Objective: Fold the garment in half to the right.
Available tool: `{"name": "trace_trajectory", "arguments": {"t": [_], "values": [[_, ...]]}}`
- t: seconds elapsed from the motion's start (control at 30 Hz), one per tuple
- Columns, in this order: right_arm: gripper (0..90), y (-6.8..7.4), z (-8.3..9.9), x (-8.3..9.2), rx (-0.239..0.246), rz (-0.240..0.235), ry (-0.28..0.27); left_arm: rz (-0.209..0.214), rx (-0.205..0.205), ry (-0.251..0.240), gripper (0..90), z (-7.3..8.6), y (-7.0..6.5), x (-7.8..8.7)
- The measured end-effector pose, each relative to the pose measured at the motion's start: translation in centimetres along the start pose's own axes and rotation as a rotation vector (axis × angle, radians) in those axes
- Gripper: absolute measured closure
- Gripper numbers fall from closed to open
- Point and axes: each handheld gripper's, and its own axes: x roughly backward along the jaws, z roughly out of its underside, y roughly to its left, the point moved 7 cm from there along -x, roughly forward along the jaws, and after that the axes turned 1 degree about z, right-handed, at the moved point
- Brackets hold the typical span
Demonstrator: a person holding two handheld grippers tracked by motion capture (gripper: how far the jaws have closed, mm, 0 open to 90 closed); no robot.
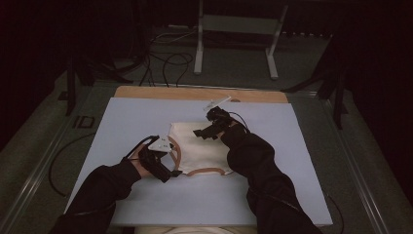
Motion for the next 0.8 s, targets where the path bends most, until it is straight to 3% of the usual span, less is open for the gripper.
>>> {"name": "trace_trajectory", "arguments": {"t": [0.27,0.47,0.8], "values": [[10.0,0.6,-0.9,-1.0,0.005,-0.018,0.002,0.042,-0.039,0.032,0.6,0.7,-0.8,-1.4],[10.0,1.4,-1.3,-1.5,0.011,-0.028,-0.007,0.04,-0.081,0.077,5.4,1.6,-1.0,-2.5],[10.0,2.4,-1.5,-2.5,0.034,-0.048,0.004,0.034,-0.114,0.132,15.7,2.5,-0.6,-4.6]]}}
